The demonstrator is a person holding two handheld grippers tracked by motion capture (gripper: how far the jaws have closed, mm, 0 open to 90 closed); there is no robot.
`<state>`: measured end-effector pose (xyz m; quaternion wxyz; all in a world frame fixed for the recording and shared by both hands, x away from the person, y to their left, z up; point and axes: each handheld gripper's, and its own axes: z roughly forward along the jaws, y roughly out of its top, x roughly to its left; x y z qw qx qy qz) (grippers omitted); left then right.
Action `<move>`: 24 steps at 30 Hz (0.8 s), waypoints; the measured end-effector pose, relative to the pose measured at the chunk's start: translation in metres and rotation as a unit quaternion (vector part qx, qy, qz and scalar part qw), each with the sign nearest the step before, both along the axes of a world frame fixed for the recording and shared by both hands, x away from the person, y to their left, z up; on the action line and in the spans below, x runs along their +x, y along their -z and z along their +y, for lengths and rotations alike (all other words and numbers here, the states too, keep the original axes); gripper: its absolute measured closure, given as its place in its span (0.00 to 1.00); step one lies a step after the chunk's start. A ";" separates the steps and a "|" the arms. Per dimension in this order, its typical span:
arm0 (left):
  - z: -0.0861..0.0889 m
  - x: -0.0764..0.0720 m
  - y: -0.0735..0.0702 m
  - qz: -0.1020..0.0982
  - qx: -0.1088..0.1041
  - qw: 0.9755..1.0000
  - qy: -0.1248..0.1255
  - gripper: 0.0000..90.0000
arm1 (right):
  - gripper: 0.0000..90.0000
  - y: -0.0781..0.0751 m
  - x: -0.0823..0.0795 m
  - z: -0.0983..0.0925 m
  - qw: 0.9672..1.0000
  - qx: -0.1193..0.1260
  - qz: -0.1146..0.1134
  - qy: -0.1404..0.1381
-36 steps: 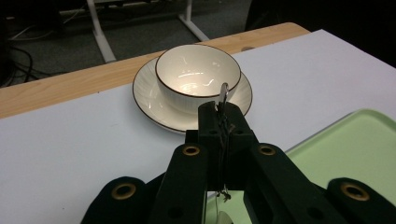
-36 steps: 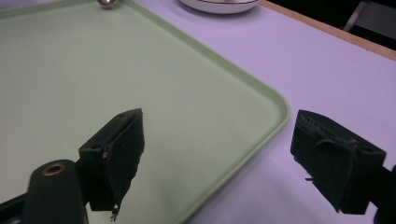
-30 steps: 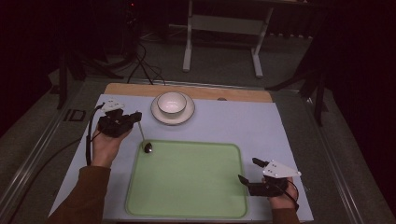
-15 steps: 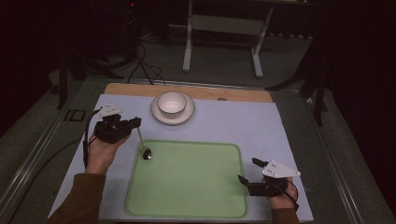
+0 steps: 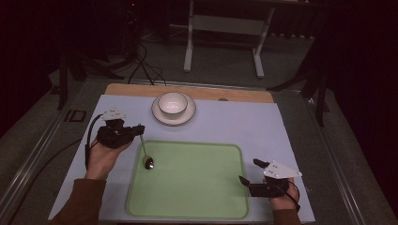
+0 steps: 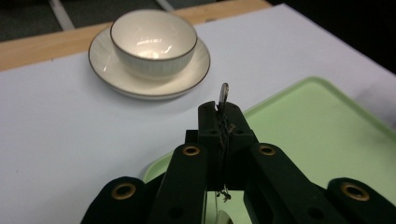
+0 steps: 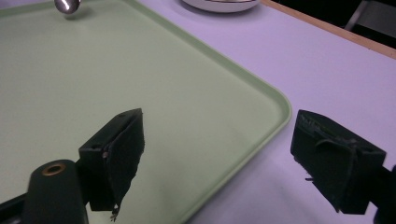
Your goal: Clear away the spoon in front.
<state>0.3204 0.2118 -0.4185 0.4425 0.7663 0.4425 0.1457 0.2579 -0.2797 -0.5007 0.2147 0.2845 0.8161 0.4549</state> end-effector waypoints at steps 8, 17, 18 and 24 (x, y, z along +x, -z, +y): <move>0.000 0.005 0.013 0.008 -0.002 1.000 -0.001 0.97 | 0.19 0.000 0.000 0.000 1.000 0.000 0.000 0.001; 0.000 0.004 0.034 0.012 -0.011 1.000 -0.001 0.89 | 0.19 0.000 0.000 0.000 1.000 0.000 -0.001 0.001; 0.000 0.003 0.035 0.012 -0.014 1.000 -0.001 0.89 | 0.19 0.000 0.000 0.000 1.000 0.000 0.000 0.000; -0.002 0.003 0.045 0.016 -0.016 1.000 -0.002 0.89 | 0.19 0.000 0.000 0.000 1.000 -0.001 0.000 0.001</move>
